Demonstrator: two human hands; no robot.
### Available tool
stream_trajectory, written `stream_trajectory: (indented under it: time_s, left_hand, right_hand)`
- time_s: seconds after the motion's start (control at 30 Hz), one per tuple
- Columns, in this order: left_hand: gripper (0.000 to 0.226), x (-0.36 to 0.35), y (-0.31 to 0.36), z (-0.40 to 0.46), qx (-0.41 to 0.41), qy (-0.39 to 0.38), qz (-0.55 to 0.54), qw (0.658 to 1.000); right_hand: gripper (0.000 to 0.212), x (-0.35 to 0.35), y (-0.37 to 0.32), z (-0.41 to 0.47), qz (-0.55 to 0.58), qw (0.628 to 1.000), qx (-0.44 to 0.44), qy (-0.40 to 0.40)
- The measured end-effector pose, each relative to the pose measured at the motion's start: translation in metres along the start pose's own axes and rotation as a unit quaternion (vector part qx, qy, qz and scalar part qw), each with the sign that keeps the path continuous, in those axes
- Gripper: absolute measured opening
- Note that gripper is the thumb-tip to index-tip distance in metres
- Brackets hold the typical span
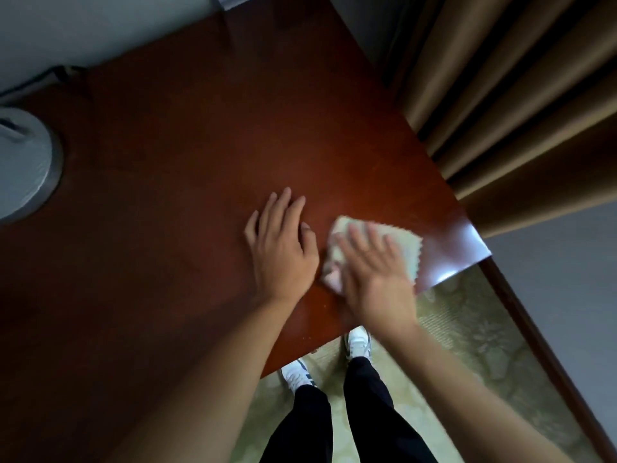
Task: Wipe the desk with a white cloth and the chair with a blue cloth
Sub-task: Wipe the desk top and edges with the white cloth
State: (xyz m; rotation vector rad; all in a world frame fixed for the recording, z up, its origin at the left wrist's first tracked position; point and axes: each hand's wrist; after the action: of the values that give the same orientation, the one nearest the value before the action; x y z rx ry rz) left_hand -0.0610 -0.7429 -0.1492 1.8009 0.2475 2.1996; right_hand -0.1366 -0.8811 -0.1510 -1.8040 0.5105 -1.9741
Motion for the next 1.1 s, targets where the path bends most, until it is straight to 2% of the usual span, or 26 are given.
stream_trajectory:
  time_s: [0.07, 0.13, 0.17, 0.27, 0.33, 0.5, 0.53, 0.63, 0.73, 0.8, 0.97, 1.1]
  left_hand:
    - [0.042, 0.002, 0.009, -0.004, -0.009, -0.011, -0.007, 1.000]
    - [0.043, 0.002, 0.017, -0.003, 0.008, -0.015, -0.020, 1.000]
    - [0.043, 0.000, 0.020, -0.003, 0.010, -0.016, -0.024, 1.000]
    - [0.043, -0.006, 0.026, -0.008, -0.017, -0.029, -0.014, 0.999]
    - [0.044, -0.010, 0.025, -0.012, -0.031, -0.037, 0.001, 0.999]
    - [0.044, -0.013, 0.022, -0.015, -0.029, -0.043, 0.001, 0.999]
    - [0.043, -0.013, 0.022, -0.014, -0.025, -0.038, -0.006, 0.999]
    - [0.044, -0.012, 0.021, -0.014, -0.030, -0.035, -0.012, 0.999]
    - [0.044, -0.013, 0.020, -0.016, -0.034, -0.041, -0.010, 0.999]
    - [0.043, -0.014, 0.019, -0.016, -0.036, -0.037, -0.002, 0.999]
    - [0.048, -0.013, 0.023, -0.015, -0.035, -0.027, 0.022, 0.999]
    - [0.053, -0.014, 0.021, -0.016, -0.028, -0.014, 0.019, 0.999]
  right_hand:
    - [0.044, 0.018, 0.026, 0.008, 0.007, 0.991, -0.117, 0.057]
    - [0.046, 0.019, 0.026, 0.006, 0.002, 0.981, -0.176, 0.086]
    - [0.047, 0.014, 0.018, 0.000, -0.010, 0.983, -0.163, 0.080]
    - [0.048, 0.001, 0.001, -0.026, -0.021, 0.999, -0.038, 0.016]
    - [0.047, 0.011, 0.018, -0.021, -0.028, 1.000, -0.010, 0.000]
    - [0.047, 0.031, 0.048, 0.026, -0.010, 0.982, -0.181, 0.059]
    - [0.048, 0.026, 0.038, 0.025, -0.020, 0.983, -0.172, 0.053]
    - [0.048, 0.004, 0.006, -0.004, -0.031, 0.998, -0.061, 0.004]
    - [0.047, 0.006, 0.010, -0.012, -0.014, 0.999, -0.001, -0.036]
    - [0.046, 0.015, 0.026, 0.009, -0.015, 0.999, -0.008, -0.032]
    - [0.049, 0.017, 0.037, 0.091, -0.035, 0.992, -0.121, 0.010]
    - [0.047, -0.002, 0.008, 0.098, -0.030, 0.999, -0.015, -0.033]
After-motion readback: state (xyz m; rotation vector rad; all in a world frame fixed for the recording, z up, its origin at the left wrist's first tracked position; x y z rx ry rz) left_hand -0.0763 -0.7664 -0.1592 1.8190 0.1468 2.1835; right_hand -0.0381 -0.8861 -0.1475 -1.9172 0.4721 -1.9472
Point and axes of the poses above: each hand's wrist, its own z-axis towards the middle knuckle, its own x-axis out of the back of the hand, y = z × x, and after that the axes turned 10 degrees about z, right-handed
